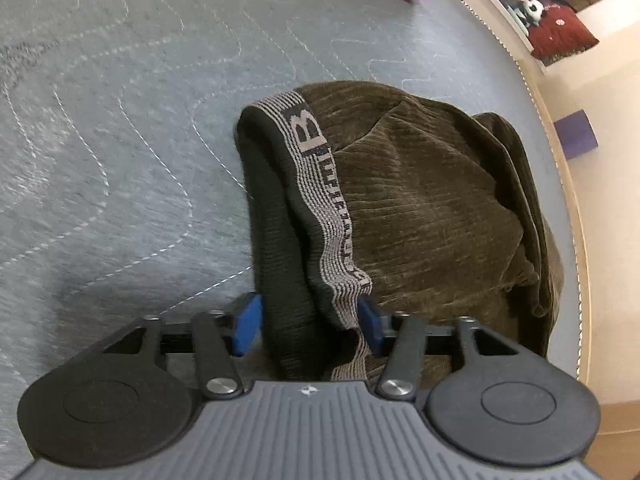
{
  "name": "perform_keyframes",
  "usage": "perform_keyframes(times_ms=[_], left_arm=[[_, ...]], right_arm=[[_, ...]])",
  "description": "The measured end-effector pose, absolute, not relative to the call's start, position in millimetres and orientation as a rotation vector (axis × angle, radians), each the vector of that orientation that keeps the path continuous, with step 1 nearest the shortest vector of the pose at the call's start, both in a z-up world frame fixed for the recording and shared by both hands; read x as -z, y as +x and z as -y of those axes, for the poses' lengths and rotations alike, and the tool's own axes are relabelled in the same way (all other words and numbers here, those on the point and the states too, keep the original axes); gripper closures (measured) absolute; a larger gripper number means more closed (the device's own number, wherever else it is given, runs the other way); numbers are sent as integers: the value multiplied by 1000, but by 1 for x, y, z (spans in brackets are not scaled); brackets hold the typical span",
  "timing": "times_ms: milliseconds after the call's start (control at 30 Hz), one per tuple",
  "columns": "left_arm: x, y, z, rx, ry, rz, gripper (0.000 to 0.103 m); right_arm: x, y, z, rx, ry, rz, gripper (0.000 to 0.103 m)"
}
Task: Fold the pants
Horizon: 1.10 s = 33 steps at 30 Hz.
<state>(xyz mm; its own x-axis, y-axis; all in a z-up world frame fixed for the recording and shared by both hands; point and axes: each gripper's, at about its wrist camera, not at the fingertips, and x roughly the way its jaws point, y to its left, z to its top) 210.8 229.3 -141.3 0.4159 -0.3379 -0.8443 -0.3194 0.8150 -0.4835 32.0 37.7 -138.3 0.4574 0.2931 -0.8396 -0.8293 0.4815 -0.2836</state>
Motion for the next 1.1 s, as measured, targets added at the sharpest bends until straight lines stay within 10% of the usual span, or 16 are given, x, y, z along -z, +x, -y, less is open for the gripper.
perform_keyframes(times_ms=[233,300,433,1100], left_arm=[[148,215,-211,11,-576,-1135,39],[145,213,-207,-22,-524,-1129,56],[126,207,-214,3,-521,-1076,94],[8,88,-287,-257,-289,-1009,99]], right_arm=[[133,50,-34,-790,-685,-870,52],[131,52,-34,-822,-666,-887,77],[114,48,-29,-846,-585,-883,88],[59,-48,-106,-1285,-489,-596,91]])
